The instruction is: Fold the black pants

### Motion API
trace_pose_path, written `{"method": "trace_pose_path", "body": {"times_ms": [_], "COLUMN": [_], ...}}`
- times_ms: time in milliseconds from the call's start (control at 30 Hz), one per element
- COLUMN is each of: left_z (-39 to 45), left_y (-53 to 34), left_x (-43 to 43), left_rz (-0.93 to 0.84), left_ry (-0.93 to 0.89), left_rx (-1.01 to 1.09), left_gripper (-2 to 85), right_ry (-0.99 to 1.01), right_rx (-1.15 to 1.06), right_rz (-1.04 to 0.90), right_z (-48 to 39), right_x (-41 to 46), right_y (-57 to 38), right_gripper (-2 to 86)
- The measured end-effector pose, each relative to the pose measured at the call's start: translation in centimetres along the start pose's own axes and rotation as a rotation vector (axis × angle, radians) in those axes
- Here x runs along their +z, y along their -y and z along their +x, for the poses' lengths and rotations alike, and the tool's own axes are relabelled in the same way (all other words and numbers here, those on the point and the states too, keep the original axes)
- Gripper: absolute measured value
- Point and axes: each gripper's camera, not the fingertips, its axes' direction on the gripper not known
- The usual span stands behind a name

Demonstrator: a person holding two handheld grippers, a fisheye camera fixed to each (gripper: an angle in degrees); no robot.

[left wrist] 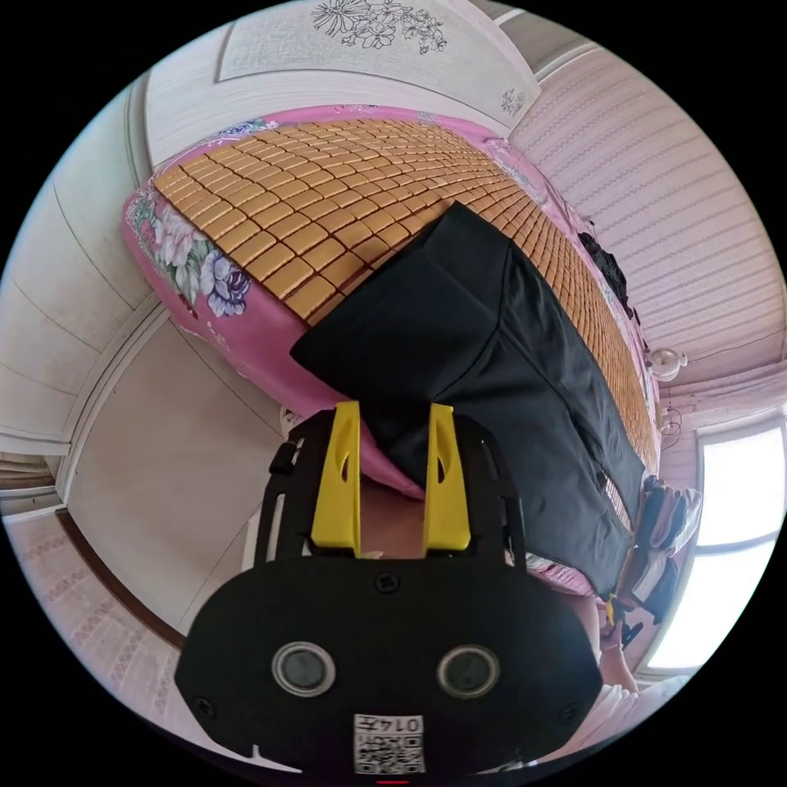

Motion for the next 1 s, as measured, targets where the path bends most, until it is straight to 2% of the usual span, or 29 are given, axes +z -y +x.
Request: {"method": "trace_pose_path", "body": {"times_ms": [267, 500, 600, 667, 767, 867, 1000], "left_z": [3.6, 6.3, 8.6, 11.1, 16.6, 20.3, 24.2], "left_y": [-0.7, -0.3, 1.9, 3.8, 7.5, 10.0, 10.1], "left_x": [-1.3, -4.8, -5.5, -5.3, -3.7, -0.5, 3.8], "left_rz": [-0.022, 0.113, 0.166, 0.178, 0.205, 0.264, 0.211], "left_ry": [0.065, -0.117, -0.184, -0.166, -0.103, -0.100, 0.095], "left_rx": [0.183, 0.225, 0.249, 0.301, 0.394, 0.301, 0.298], "left_gripper": [6.9, 2.0, 2.0, 2.7, 5.5, 8.4, 9.0], "right_ry": [-0.034, -0.160, -0.177, -0.213, -0.210, -0.291, -0.353], "right_rx": [-0.214, -0.486, -0.601, -0.669, -0.601, -0.427, -0.439], "right_rz": [0.066, 0.132, 0.132, 0.130, 0.105, 0.069, 0.011], "right_z": [-6.4, -15.0, -19.8, -24.6, -29.4, -31.1, -31.1], "right_x": [-2.5, -1.6, 0.9, 4.0, 9.4, 15.1, 20.3], "right_y": [0.4, 2.6, 6.2, 10.3, 16.0, 19.5, 18.6], "right_gripper": [1.6, 1.5, 1.7, 2.2, 3.9, 9.1, 9.9]}}
